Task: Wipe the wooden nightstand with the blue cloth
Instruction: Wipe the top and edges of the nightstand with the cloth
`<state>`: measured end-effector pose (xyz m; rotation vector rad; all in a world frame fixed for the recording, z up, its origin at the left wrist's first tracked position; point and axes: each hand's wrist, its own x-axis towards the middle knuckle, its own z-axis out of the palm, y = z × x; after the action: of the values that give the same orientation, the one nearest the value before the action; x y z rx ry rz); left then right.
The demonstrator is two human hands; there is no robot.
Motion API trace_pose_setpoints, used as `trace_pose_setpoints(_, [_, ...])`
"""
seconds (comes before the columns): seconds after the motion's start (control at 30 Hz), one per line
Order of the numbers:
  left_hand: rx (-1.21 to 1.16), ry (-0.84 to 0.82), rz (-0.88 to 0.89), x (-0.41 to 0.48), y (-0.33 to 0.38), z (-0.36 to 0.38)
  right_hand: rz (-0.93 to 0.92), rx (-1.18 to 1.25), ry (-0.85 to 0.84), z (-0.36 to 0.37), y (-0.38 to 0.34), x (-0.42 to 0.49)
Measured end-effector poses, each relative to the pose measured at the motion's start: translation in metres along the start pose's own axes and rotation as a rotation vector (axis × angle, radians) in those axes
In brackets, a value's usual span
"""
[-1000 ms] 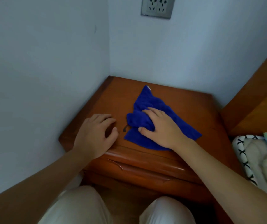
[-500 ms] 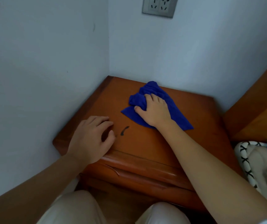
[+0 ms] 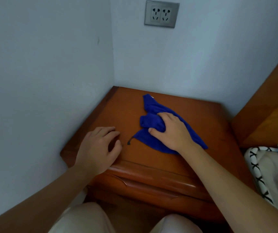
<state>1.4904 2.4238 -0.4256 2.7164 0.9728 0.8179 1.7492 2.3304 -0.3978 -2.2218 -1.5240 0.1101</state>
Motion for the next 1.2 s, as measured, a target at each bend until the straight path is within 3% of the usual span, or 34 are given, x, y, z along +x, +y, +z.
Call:
trace_pose_setpoints(0.17, [-0.03, 0.037, 0.029, 0.0, -0.004, 0.003, 0.122, -0.065, 0.073, 0.004, 0.018, 0.044])
trace_pose_setpoints(0.4, [-0.03, 0.057, 0.046, 0.001, -0.005, 0.005, 0.095, -0.125, 0.033, 0.033, -0.01, 0.099])
trace_pose_setpoints(0.67, [-0.017, 0.057, 0.024, 0.002, -0.003, 0.003, -0.112, -0.069, -0.02, 0.04, -0.04, 0.046])
trace_pose_setpoints(0.9, [-0.019, 0.021, -0.011, 0.001, 0.0, 0.0, -0.055, -0.052, 0.051, 0.043, -0.049, -0.008])
trace_pose_setpoints(1.07, [0.06, 0.023, 0.127, 0.002, -0.027, -0.019, -0.075, -0.021, 0.051, 0.039, -0.046, -0.017])
trace_pose_setpoints(1.2, [0.058, 0.077, 0.001, -0.005, -0.052, -0.024, -0.066, -0.011, 0.085, 0.039, -0.043, 0.0])
